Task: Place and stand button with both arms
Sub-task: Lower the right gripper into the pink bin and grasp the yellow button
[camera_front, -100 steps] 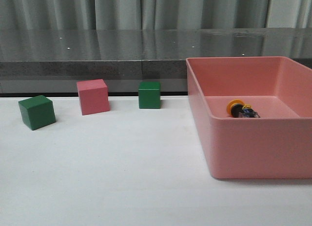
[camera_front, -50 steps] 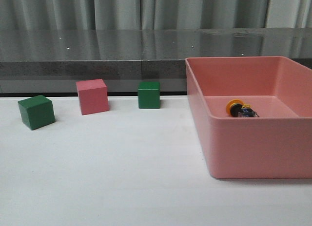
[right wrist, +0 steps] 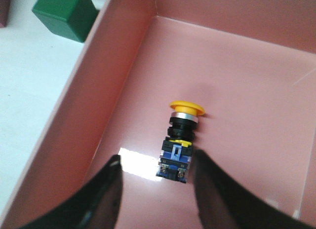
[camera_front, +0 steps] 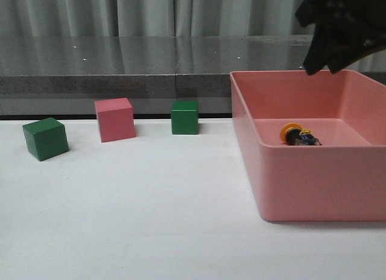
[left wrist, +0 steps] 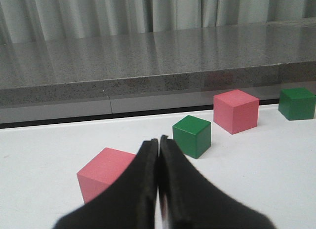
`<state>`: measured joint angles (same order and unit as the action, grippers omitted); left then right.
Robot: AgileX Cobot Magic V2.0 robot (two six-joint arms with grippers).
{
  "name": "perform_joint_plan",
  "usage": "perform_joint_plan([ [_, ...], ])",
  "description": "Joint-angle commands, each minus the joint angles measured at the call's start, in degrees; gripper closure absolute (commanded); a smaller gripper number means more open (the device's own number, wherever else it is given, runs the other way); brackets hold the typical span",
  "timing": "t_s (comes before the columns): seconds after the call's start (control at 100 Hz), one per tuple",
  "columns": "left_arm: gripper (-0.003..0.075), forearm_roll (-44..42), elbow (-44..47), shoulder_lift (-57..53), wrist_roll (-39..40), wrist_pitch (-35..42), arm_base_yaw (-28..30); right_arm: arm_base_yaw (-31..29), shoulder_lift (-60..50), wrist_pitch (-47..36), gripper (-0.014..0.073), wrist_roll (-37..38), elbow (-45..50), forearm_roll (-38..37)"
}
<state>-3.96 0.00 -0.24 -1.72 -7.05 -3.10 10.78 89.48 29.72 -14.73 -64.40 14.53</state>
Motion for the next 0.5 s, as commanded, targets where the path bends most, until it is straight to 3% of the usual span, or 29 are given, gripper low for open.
perform_joint_plan([
  [0.0, 0.074, 0.15, 2.61, -1.81, 0.66, 4.78, 0.01, 0.06, 0.77, -4.24, 0.0022, -1.04, -2.4, 0.61],
  [0.06, 0.074, 0.15, 2.61, -1.81, 0.66, 4.78, 0.01, 0.06, 2.29, -5.99, -0.001, -1.04, -2.4, 0.61],
  [0.49, 0.074, 0.15, 2.61, -1.81, 0.66, 4.78, 0.01, 0.06, 14.26, -9.24, 0.0027, -1.04, -2.4, 0.61],
])
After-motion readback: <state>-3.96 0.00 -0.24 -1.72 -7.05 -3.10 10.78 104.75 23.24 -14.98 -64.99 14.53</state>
